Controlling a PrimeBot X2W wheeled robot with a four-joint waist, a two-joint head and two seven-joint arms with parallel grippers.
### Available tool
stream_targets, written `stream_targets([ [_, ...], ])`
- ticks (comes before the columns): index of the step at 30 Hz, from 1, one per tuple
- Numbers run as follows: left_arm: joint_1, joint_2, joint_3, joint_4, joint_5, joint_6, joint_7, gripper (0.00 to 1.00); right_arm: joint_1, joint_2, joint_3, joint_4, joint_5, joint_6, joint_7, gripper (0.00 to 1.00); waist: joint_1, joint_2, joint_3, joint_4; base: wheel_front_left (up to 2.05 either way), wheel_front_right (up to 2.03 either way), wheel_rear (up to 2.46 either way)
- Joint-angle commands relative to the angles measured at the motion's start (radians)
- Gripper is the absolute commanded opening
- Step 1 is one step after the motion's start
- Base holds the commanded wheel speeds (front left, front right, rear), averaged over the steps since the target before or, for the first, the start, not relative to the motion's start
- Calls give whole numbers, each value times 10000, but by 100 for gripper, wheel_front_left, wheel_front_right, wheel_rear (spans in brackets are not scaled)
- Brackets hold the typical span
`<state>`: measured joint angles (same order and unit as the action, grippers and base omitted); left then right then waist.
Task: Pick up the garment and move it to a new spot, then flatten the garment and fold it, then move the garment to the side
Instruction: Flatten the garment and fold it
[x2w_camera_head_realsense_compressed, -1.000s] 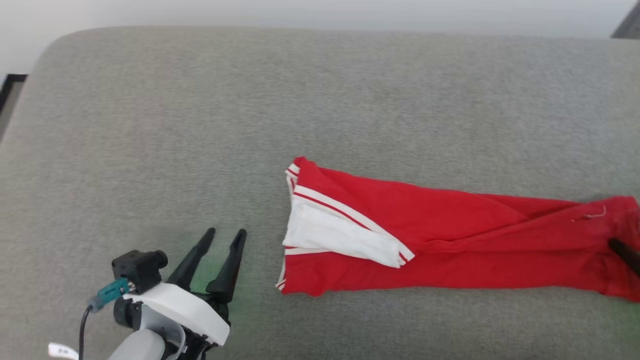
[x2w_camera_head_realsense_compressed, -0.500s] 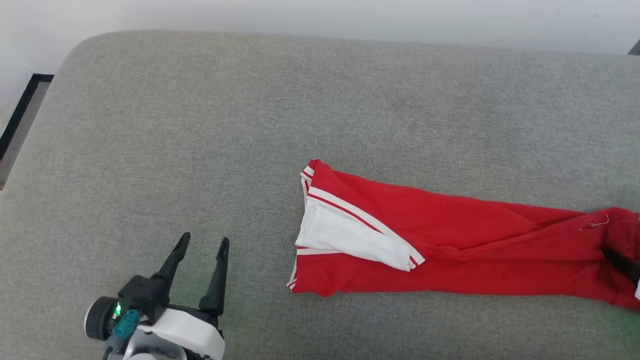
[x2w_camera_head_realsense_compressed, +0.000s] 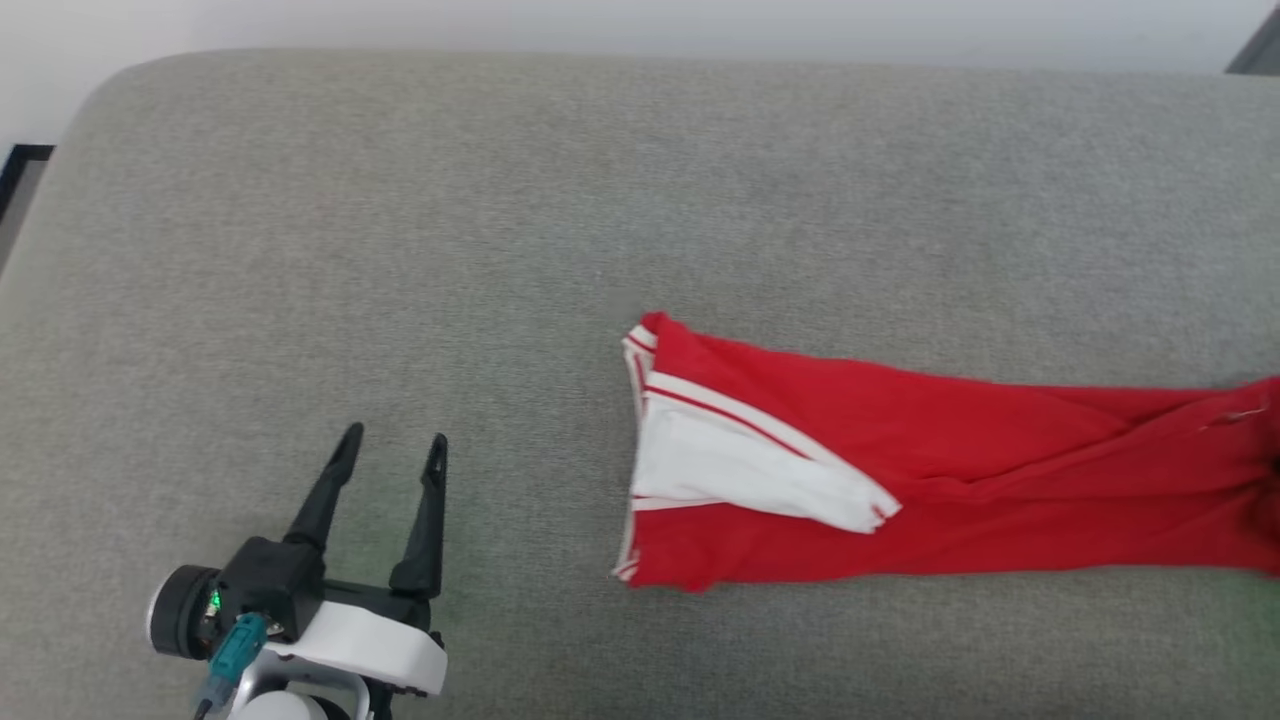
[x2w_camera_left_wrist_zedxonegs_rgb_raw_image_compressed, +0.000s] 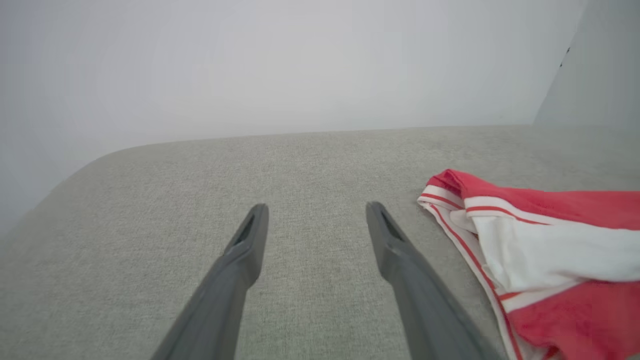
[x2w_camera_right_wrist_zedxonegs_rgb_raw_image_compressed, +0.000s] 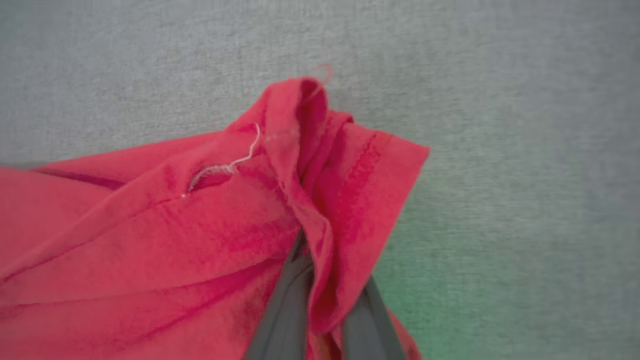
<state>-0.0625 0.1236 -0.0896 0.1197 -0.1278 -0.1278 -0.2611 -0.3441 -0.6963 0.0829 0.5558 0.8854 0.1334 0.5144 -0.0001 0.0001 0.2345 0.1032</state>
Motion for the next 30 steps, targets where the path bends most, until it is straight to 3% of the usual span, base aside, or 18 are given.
stream_targets([
  [1, -80, 21, -5, -57, 15, -26, -52, 100, -162, -143, -123, 40, 16, -49, -114, 0, 1, -1, 62, -115, 0, 0, 0],
  [15, -518, 348, -310, 21, 70, -25, -52, 100, -756, -1922, -2307, 1534, -46, -35, -1648, 0, 1, -1, 398, -715, 0, 0, 0],
  [22, -563, 297, -334, 39, 117, -26, -52, 100, -488, -1851, -2051, 1210, 28, -29, -1568, 0, 1, -1, 376, -781, 0, 0, 0],
  [30, -426, 224, -318, 153, 121, -27, -52, 100, 323, -1374, -827, -1123, 64, -29, -1084, 0, 1, -1, 110, -712, 0, 0, 0],
])
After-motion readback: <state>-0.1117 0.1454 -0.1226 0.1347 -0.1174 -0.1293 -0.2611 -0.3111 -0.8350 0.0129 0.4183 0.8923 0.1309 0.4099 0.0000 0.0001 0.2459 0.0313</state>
